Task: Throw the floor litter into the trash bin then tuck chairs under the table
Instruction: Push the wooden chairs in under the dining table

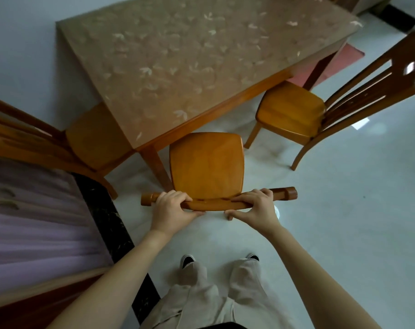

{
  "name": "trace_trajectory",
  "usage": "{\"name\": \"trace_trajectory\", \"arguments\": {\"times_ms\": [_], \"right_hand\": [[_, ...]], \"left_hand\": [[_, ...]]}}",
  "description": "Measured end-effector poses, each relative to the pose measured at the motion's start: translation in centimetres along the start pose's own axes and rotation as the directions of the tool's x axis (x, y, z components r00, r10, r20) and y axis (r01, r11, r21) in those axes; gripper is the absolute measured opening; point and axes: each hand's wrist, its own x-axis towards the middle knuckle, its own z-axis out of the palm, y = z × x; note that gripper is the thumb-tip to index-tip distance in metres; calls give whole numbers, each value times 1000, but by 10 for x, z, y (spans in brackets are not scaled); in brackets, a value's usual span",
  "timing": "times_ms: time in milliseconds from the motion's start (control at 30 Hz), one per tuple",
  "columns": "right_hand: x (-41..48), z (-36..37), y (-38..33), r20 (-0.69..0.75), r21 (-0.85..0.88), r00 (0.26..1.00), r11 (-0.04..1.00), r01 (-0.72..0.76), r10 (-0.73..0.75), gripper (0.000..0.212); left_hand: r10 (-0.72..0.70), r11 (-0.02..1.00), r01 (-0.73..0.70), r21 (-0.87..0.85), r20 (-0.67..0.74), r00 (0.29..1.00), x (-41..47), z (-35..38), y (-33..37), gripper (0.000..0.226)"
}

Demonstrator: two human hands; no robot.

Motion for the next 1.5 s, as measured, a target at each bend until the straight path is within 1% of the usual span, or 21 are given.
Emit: {"name": "trace_trajectory", "arguments": {"times_ms": [100, 233, 333, 467, 533, 700, 833, 1000, 1100, 1233, 1400, 1500], "right_hand": [[7, -14, 19, 42, 22, 999, 1000, 11, -12, 50], [19, -33, 49, 85, 19, 994, 997, 72, -73, 53], [30, -49, 72, 122, 32, 987, 995, 99, -102, 53], [44, -73, 104, 160, 56, 975, 988, 145, -152, 43], [49, -85, 119, 179, 56, 967, 983, 176, -184, 41], [63, -118, 161, 234, 82, 942, 970, 227, -240, 46], [70, -133, 181, 275, 108, 928, 967, 229, -251, 48], [79, -144, 201, 280, 128, 925, 965, 230, -258, 53], [90, -146, 207, 341, 119, 886, 949, 291, -315, 54], [113, -157, 221, 385, 120, 869, 951, 286, -311, 40], [135, -167, 231, 391, 107, 852, 936, 334, -349, 44], [134, -167, 236, 395, 47, 850, 931, 361, -349, 49]], "left_hand": [[-39, 999, 39, -4, -1, 999, 2, 11, 19, 42], [-67, 997, 67, 25, -2, 998, 8, 28, 46, 48], [-102, 995, 102, 8, 7, 995, 12, 41, 69, 51], [-173, 985, 173, -9, -35, 984, 18, 61, 104, 55], [-200, 980, 200, -1, -57, 978, 20, 73, 122, 54], [-264, 963, 267, 15, -114, 958, 28, 101, 173, 47], [-298, 953, 301, 15, -106, 949, 41, 108, 198, 44], [-315, 948, 317, 2, -106, 943, 49, 118, 214, 49], [-363, 932, 362, -31, -116, 924, 46, 130, 220, 51], [-442, 897, 437, -64, -158, 883, 55, 146, 233, 50], [-454, 891, 450, -61, -160, 876, 72, 155, 246, 52], [-434, 900, 434, -36, -128, 892, 74, 157, 247, 49]]}}
